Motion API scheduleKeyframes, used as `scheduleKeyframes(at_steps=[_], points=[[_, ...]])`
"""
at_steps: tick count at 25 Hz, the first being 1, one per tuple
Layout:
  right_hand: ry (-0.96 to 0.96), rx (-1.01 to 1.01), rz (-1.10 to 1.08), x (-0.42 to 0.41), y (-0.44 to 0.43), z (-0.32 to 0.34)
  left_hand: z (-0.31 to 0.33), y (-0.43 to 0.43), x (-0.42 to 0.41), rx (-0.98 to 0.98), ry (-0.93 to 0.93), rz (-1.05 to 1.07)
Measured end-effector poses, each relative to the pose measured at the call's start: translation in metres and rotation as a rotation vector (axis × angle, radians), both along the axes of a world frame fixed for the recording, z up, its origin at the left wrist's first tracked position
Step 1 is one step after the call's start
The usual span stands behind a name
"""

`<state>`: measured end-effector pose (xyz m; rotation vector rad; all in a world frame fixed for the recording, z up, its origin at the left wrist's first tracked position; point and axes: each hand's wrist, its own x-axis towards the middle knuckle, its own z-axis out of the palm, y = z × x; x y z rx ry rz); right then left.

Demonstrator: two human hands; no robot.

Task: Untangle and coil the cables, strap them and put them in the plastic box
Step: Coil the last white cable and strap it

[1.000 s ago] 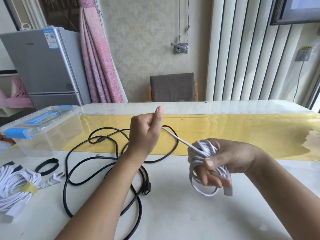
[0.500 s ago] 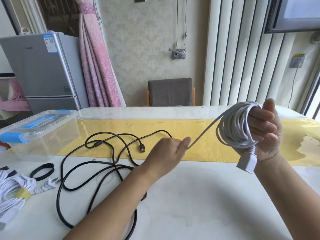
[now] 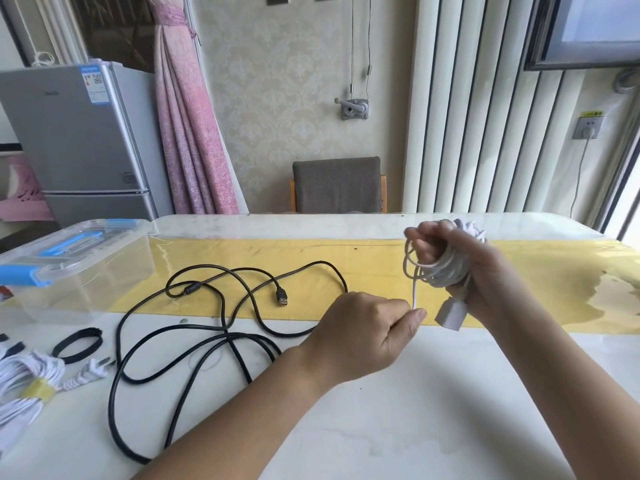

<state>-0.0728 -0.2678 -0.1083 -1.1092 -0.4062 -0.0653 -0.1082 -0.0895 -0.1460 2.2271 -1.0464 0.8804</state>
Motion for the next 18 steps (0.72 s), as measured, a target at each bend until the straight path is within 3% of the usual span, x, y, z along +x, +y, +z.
scheduleKeyframes(at_steps=[5,8,12,15,18], points=[[-0.158,-0.35,-0.143,-0.001,0.02,-0.006,-0.006,-0.002,0.0,0.067,-0.008,0.004],[-0.287,-0.671,-0.212,-0.011,0.027,-0.002,0.001,0.003,-0.002,-0.024,0.027,-0.008],[-0.211,-0.923,0.059,-0.028,0.037,0.003,0.02,0.022,0.0,-0.197,0.041,-0.075],[-0.1,-0.921,0.267,-0.031,0.043,-0.002,0.025,0.028,0.002,-0.238,0.067,-0.081],[0.068,-0.698,0.414,-0.025,0.044,-0.009,0.023,0.03,0.006,-0.226,0.078,-0.062]])
